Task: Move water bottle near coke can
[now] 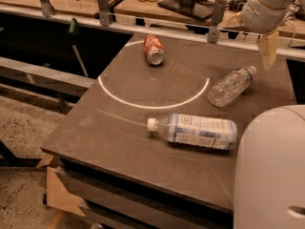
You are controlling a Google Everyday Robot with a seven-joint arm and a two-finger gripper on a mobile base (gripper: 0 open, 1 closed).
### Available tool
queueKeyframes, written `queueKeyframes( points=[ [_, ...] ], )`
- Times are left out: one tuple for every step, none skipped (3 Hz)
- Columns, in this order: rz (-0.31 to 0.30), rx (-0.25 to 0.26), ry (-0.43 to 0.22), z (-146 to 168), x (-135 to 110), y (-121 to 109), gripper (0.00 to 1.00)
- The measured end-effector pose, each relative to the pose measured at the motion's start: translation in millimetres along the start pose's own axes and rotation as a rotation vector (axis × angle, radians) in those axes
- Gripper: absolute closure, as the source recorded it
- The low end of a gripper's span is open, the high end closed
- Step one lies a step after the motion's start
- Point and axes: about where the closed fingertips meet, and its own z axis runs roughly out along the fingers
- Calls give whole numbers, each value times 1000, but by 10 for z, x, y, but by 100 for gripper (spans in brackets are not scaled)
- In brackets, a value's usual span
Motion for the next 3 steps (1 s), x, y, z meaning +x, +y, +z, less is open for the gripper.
queueKeyframes(
  points=[
    [-2, 22, 10, 41, 28, -77, 0],
    [-26, -22, -32, 82, -106, 19, 0],
    [-32, -66, -92, 116, -260, 216, 0]
  ],
)
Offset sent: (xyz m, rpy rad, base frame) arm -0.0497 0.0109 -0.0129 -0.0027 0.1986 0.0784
